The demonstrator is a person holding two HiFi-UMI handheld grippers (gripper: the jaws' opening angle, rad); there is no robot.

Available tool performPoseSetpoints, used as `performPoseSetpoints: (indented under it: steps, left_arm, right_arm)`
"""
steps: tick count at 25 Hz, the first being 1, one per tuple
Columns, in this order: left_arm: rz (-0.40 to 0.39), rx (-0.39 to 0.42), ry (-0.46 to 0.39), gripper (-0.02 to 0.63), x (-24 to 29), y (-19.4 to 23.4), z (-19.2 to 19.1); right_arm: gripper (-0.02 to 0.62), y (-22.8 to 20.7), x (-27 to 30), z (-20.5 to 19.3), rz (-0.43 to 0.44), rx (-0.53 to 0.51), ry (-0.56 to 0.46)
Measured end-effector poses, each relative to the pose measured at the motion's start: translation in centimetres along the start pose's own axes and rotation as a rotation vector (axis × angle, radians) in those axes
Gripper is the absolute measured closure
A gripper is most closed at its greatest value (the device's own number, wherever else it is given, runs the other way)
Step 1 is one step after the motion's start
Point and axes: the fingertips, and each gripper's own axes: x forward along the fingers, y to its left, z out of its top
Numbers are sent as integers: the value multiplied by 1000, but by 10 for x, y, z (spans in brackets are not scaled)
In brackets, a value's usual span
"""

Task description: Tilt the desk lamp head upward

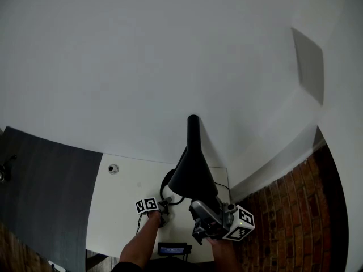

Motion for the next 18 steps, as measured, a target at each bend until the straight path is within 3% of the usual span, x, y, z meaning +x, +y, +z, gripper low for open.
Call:
performPoseSetpoints:
  steps: [18]
  left_arm:
    - [-2,0,0,595,1,0,0]
  right_arm:
    - [451,5,14,18,16,-25,-19]
